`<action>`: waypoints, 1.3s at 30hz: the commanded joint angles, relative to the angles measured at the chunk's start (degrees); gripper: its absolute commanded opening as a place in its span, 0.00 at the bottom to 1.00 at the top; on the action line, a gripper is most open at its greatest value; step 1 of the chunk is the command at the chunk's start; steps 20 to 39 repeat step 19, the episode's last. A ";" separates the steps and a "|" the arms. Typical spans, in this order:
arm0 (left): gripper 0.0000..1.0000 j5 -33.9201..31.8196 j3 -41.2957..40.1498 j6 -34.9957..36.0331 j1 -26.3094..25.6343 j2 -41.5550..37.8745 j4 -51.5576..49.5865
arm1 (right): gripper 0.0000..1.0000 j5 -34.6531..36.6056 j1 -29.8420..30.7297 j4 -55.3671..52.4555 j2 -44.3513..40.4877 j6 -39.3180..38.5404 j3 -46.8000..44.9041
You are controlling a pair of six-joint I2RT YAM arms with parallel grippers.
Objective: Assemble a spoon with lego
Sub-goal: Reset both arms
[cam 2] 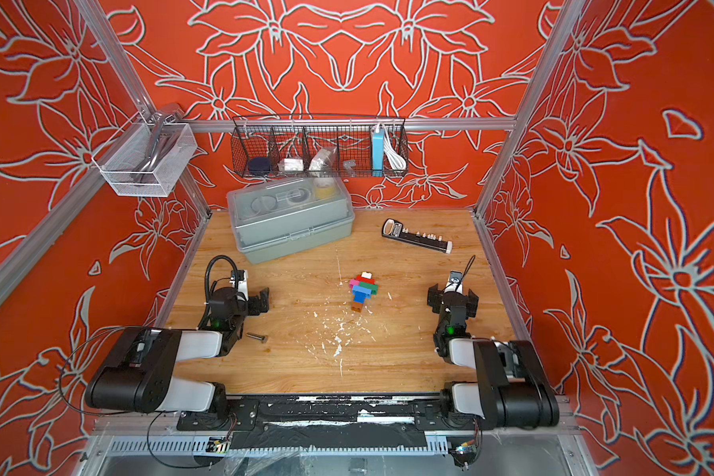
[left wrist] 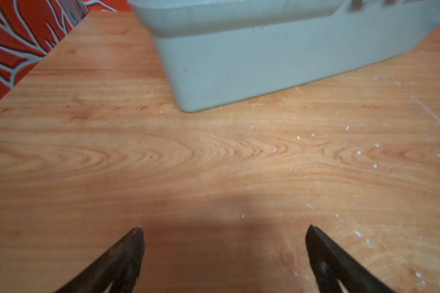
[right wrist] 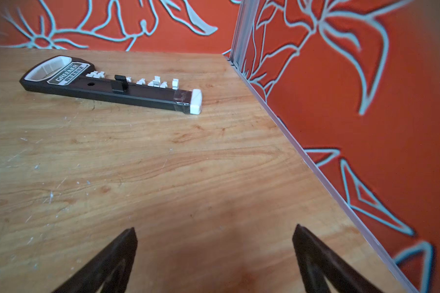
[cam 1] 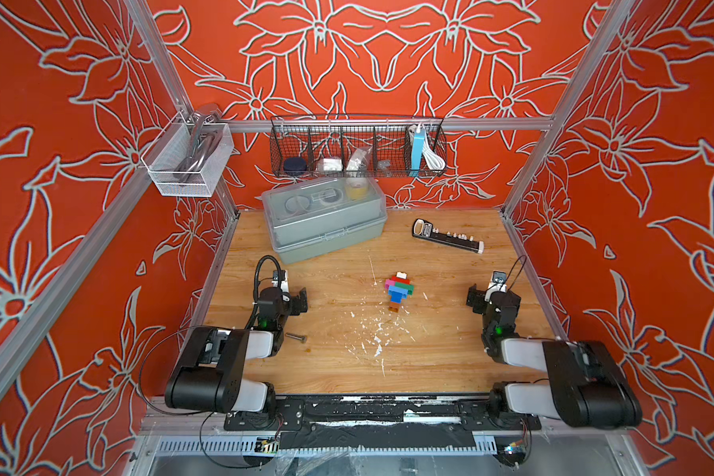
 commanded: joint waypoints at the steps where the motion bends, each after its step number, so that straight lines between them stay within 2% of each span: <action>1: 0.98 1.26 1.70 0.71 0.60 -1.29 -0.80 | 1.00 -2.25 1.01 -6.85 -0.12 -1.68 5.78; 2: 0.98 1.25 1.20 0.79 0.60 -0.02 2.15 | 1.00 -1.34 0.75 3.93 2.57 -1.95 2.84; 3: 0.98 1.17 1.26 0.81 0.60 0.19 2.69 | 1.00 -1.03 1.01 4.12 2.11 -2.40 2.83; 4: 0.98 1.33 1.75 0.80 0.60 -0.89 0.02 | 1.00 -1.89 1.20 -5.10 -0.37 -1.87 5.32; 5: 0.98 1.33 1.60 0.81 0.60 -0.69 0.43 | 1.00 -2.78 0.87 -8.95 -0.59 -1.97 7.55; 9: 0.98 1.30 1.56 0.82 0.60 -0.44 1.16 | 1.00 -2.56 0.84 -2.85 1.08 -2.39 5.41; 17: 0.98 0.69 1.32 0.63 0.60 -0.90 0.84 | 1.00 -3.46 0.76 -5.71 0.91 -2.37 6.39; 18: 0.98 -1.54 -0.14 -0.25 0.60 -1.20 3.01 | 1.00 -3.54 0.75 -4.75 0.90 -2.47 5.99; 19: 0.98 -6.48 -3.36 -2.60 0.60 -2.09 7.84 | 1.00 -3.62 0.73 -3.98 0.80 -2.61 5.54; 39: 0.98 -6.48 -3.36 -2.60 0.60 -2.09 7.84 | 1.00 -3.62 0.73 -3.98 0.80 -2.61 5.54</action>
